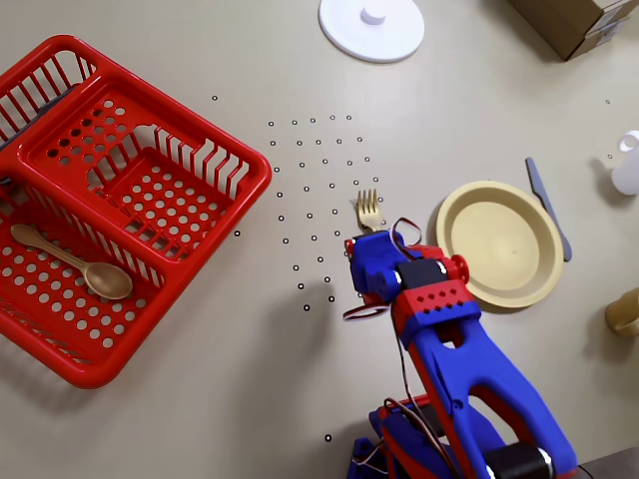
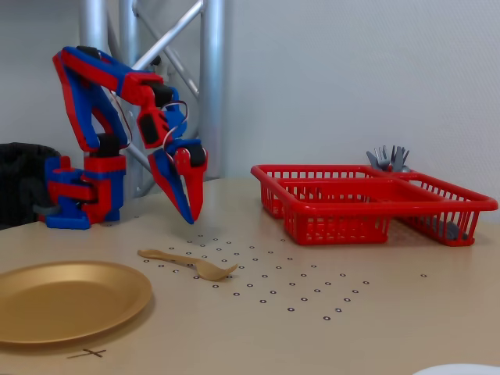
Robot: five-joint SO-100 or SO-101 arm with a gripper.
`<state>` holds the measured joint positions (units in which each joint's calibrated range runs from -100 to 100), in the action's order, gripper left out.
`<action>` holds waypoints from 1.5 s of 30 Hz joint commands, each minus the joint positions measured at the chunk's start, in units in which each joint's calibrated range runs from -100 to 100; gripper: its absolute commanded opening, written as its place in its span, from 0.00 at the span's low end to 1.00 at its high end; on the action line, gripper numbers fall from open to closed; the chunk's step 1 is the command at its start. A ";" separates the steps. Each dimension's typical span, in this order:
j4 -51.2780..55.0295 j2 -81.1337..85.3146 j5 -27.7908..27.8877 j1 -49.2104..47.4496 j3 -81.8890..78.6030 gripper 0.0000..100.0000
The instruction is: Push the fork on the left side of the plate
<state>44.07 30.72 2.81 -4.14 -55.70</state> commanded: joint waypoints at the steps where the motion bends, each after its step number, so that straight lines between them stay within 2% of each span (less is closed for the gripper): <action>1: -1.78 -1.89 -0.59 0.12 6.01 0.00; 18: -2.42 -24.13 -1.95 4.64 22.06 0.00; 45: -1.94 -26.66 -0.93 7.95 24.06 0.00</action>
<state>42.55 3.35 1.25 3.14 -36.26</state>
